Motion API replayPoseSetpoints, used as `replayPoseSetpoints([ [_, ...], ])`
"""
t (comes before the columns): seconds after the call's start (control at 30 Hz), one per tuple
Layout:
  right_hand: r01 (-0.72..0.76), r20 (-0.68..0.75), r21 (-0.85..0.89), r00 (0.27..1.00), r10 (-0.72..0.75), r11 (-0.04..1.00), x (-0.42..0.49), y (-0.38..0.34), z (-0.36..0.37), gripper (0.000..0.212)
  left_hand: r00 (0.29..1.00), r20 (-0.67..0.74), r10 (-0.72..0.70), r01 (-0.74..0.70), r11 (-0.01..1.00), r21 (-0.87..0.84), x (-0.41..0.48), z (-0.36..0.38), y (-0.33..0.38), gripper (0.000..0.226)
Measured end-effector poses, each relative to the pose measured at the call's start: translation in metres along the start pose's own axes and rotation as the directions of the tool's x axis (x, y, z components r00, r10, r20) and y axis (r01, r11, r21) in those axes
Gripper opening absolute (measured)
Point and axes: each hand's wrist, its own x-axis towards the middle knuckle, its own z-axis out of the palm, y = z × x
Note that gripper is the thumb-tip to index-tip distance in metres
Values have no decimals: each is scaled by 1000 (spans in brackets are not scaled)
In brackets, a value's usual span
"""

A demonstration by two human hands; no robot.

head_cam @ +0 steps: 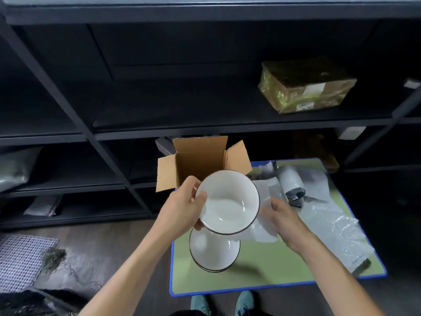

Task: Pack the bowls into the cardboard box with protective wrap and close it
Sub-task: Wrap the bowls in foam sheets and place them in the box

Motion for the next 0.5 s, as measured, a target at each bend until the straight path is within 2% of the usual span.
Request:
replayPoseSetpoints([
  [0.07, -22, 79, 109, 997, 14, 994, -3, -5, 7, 13, 1000, 16, -10, 10, 999, -40, -1, 7, 3, 5],
  [0.13, -62, 111, 220, 993, 38, 974, -4, -8, 14, 37, 999, 37, -30, 33, 997, -77, -2, 13, 5, 5],
  [0.3, -141, 113, 408, 988, 103, 902, -7, -10, 22, 33, 996, 43, -73, 78, 988, -134, -7, 22, 1, 7],
  [0.4, -190, 168, 493, 978, 121, 849, -9, -10, 25, 47, 995, 45, -85, 91, 982, -163, -10, 21, -4, 12],
  [0.5, -184, 174, 483, 978, 112, 856, -11, -6, 27, 58, 996, 43, -74, 80, 986, -147, -11, 19, -9, 11],
])
